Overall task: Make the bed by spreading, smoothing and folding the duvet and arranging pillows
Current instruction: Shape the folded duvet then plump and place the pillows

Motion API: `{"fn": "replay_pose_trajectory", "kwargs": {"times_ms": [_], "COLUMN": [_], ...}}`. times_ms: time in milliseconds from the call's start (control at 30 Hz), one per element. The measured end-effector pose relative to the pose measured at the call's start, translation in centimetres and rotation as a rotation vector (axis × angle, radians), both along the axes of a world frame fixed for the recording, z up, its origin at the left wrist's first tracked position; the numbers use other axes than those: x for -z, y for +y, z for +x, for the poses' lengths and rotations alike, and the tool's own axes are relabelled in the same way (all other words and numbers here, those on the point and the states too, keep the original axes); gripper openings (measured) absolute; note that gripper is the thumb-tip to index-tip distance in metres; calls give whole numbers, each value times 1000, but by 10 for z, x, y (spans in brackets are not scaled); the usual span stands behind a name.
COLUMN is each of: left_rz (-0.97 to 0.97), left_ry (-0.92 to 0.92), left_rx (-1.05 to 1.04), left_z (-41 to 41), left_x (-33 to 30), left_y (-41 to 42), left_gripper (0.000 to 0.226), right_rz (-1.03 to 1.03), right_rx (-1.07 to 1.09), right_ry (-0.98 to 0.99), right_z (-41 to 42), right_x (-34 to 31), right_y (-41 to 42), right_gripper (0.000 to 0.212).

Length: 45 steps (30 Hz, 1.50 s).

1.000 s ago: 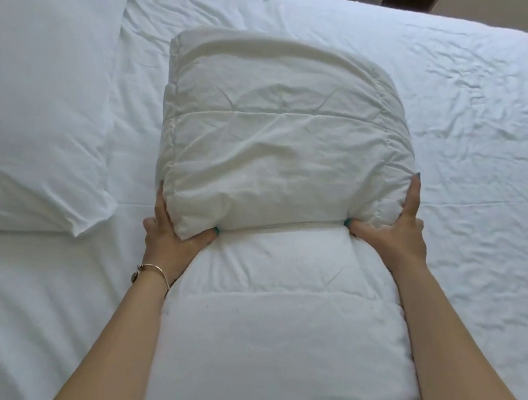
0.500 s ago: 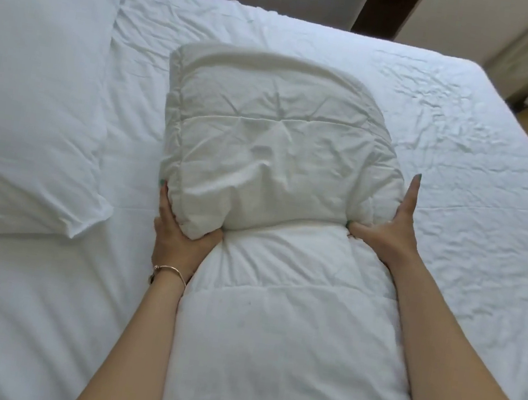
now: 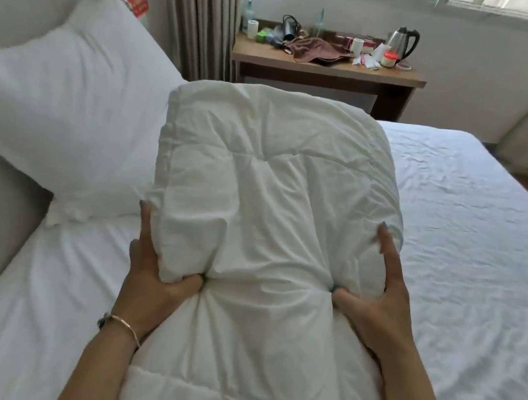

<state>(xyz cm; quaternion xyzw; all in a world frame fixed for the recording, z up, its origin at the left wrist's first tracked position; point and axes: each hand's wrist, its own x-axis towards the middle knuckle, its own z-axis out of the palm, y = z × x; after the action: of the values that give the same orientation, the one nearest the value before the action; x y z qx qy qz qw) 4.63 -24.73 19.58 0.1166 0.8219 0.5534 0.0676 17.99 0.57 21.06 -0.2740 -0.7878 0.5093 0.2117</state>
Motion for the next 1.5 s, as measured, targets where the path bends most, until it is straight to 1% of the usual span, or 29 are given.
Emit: {"fn": "replay_pose_trajectory", "kwargs": {"times_ms": [133, 233, 300, 367, 500, 667, 833, 967, 1100, 1233, 1367, 1500], "left_rz": [-162, -204, -196, -181, -180, -159, -125, -98, -71, -28, 3, 47], "left_ry": [34, 50, 24, 3, -37, -64, -151, -169, -180, -204, -241, -278], "left_rx": [-43, -94, -138, -167, -215, -302, -386, -428, -467, -515, -529, -491], "left_z": [114, 194, 233, 258, 296, 340, 375, 384, 375, 362, 320, 246], "left_x": [-24, -23, -25, -30, -34, -18, 6, 21, 24, 31, 43, 59], "left_y": [-39, -67, -82, -95, -116, -138, -164, -180, -202, -226, -257, -293], "left_gripper": [121, 104, 91, 86, 85, 81, 78, 72, 75, 76, 75, 76], "right_rz": [-85, -142, -165, -196, -286, -363, -413, -425, -418, -368, -340, -317], "right_rx": [-118, -189, -220, -247, -299, -346, -407, -420, -453, -488, -482, -410], "right_ry": [12, -7, -20, -31, -66, -130, -170, -201, -211, -242, -254, -254], "right_z": [93, 156, 186, 207, 235, 260, 272, 270, 251, 223, 180, 121], "right_x": [-3, -2, -2, 0, 9, 36, 60, 67, 62, 59, 55, 54], "right_y": [-27, -40, -46, -50, -61, -85, -104, -117, -135, -157, -185, -220], "right_gripper": [99, 93, 88, 86, 89, 88, 85, 82, 79, 79, 78, 75]}}
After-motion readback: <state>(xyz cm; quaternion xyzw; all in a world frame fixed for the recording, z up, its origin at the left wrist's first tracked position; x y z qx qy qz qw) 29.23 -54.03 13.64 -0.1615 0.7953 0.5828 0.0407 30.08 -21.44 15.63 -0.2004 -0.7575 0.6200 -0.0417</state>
